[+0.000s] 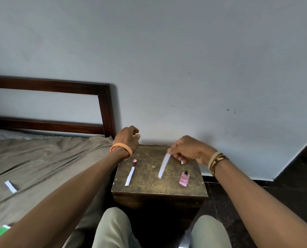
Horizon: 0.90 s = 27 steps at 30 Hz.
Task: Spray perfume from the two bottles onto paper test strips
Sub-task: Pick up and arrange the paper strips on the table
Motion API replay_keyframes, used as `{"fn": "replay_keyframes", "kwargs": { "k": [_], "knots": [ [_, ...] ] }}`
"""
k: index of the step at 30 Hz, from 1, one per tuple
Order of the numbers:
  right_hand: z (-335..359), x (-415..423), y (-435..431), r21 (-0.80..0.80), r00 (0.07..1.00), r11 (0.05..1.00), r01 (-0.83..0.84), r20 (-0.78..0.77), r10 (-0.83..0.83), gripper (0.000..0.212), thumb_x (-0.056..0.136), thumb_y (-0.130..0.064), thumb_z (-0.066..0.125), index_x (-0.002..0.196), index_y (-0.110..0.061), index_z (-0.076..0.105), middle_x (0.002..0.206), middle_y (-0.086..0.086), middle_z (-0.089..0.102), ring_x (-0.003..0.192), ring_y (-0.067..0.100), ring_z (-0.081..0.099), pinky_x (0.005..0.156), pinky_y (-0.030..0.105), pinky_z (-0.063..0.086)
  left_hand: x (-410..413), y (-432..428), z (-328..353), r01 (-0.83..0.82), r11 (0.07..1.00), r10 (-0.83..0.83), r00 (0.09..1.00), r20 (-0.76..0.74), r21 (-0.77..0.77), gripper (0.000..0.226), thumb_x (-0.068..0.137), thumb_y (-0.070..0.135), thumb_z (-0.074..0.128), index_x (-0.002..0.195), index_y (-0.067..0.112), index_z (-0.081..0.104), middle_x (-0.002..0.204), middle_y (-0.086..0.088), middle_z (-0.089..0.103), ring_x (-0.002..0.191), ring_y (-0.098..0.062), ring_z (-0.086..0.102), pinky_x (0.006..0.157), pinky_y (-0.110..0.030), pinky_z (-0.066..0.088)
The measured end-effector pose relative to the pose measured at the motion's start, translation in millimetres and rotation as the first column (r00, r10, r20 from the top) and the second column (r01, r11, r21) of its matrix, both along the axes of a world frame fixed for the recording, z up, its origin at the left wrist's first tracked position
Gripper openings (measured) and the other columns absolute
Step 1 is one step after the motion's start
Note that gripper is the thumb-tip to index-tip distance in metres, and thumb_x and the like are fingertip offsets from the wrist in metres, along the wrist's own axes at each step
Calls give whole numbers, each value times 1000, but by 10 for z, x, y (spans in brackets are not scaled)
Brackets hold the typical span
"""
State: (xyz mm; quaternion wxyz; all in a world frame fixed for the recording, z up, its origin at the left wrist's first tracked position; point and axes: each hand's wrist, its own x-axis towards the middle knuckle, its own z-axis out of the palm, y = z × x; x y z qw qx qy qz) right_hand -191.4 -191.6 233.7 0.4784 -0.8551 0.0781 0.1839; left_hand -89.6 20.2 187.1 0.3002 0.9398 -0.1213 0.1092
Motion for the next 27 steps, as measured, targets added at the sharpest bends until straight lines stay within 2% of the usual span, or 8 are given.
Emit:
{"fn": "replay_keyframes", "kwargs": {
  "k": [2, 4, 8, 10, 14, 19, 23, 27],
  "knots": [
    [155, -35, -40, 582, 1000, 813, 26, -6, -28, 11, 89, -15, 66, 86, -5, 68, 71, 5, 61, 60, 15, 54, 57, 27, 49, 7, -7, 13, 3, 1000, -3, 1000, 9, -3, 26, 94, 25, 56, 116, 14, 63, 115, -4, 67, 105, -24, 61, 86, -33, 47],
    [232, -14, -48, 774, 996, 627, 83, -41, -81, 10, 88, -15, 65, 79, -10, 66, 70, 4, 59, 58, 14, 53, 52, 25, 48, 12, -2, -2, 4, 1000, -4, 1000, -3, -6, 25, 93, 25, 56, 115, 15, 63, 114, -5, 67, 105, -24, 61, 86, -34, 47],
    [34, -12, -3, -107, 999, 994, 38, -9, -39, 15, 91, -12, 66, 89, 2, 69, 73, 9, 61, 56, 15, 51, 54, 26, 43, 8, 5, -9, 3, 1000, -3, 1000, -10, -3, 25, 93, 25, 56, 115, 14, 63, 114, -5, 67, 104, -24, 61, 86, -34, 47],
    [80, -20, 2, 124, 1000, 992, 1, 10, -2, 18, 91, -15, 67, 92, 3, 68, 72, 8, 63, 58, 16, 53, 58, 28, 46, 6, 13, 4, 4, 1000, -4, 1000, -2, -7, 25, 94, 25, 56, 115, 14, 63, 113, -5, 68, 103, -24, 62, 86, -34, 48],
    [435, -21, -3, 805, 999, 594, 11, 22, -49, 10, 87, -18, 65, 78, -14, 65, 68, 2, 59, 59, 14, 53, 57, 27, 48, 20, 18, -8, 7, 1000, -7, 1000, -8, -1, 24, 93, 24, 57, 113, 14, 64, 111, -6, 68, 102, -25, 62, 87, -35, 50],
    [69, 23, 72, -7, 998, 998, 69, -8, -69, 11, 90, -12, 68, 83, -3, 69, 68, 7, 61, 54, 14, 52, 53, 26, 46, 14, -6, 0, -1, 1000, 0, 1000, -6, -12, 24, 93, 25, 56, 113, 15, 64, 111, -5, 68, 102, -24, 62, 85, -34, 49],
    [-1, 18, 27, 338, 980, 920, 198, -84, -180, 13, 86, -12, 74, 90, 0, 73, 66, 9, 62, 56, 16, 54, 55, 27, 50, 0, -2, 17, 11, 1000, -11, 1000, 9, -9, 24, 93, 25, 56, 114, 15, 64, 111, -5, 69, 100, -24, 63, 85, -34, 50],
    [41, -25, 14, 244, 991, 961, 128, -70, -115, 16, 86, -13, 74, 92, 2, 73, 67, 10, 62, 57, 17, 54, 56, 29, 49, 18, 5, 10, 18, 1000, -18, 1000, 3, -8, 25, 93, 25, 56, 114, 15, 64, 112, -5, 69, 101, -24, 62, 86, -35, 50]
  ]
}}
